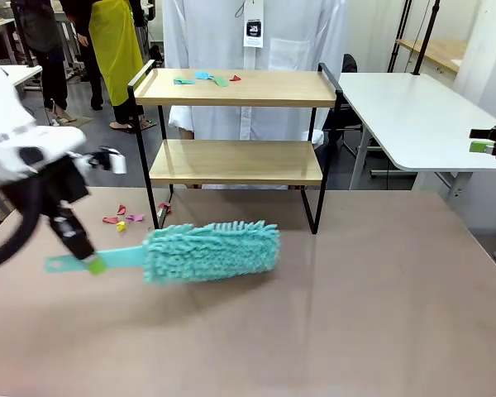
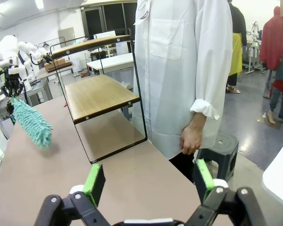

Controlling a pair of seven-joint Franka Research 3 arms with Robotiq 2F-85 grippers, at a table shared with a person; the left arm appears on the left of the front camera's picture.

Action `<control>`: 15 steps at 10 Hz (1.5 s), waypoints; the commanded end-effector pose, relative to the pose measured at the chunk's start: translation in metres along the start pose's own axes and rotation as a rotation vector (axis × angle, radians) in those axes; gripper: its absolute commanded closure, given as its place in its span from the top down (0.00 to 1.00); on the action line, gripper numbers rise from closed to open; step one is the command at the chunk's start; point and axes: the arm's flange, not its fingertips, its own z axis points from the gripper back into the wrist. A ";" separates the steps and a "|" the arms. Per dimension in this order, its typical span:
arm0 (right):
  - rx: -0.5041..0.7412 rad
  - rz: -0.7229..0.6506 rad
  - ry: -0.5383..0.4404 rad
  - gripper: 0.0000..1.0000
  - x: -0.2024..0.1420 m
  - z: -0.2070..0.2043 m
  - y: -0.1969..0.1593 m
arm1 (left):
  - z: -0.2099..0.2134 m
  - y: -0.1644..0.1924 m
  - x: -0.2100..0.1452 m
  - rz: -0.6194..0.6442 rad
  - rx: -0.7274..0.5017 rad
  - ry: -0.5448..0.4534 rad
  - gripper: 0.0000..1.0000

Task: Clean the shelf.
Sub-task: Clean the specific section of the Shelf indicated by the human with the Duster.

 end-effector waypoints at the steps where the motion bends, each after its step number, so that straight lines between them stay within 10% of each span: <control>1: -0.006 0.005 0.003 1.00 0.002 -0.001 0.000 | 0.056 -0.018 -0.017 -0.082 0.048 0.099 0.13; 5: -0.006 0.005 0.003 1.00 0.002 -0.001 0.000 | 0.087 -0.021 0.000 -0.159 0.082 0.282 0.13; 15: -0.006 0.005 0.003 1.00 0.002 -0.001 0.000 | 0.086 -0.028 -0.011 -0.120 0.072 0.248 0.13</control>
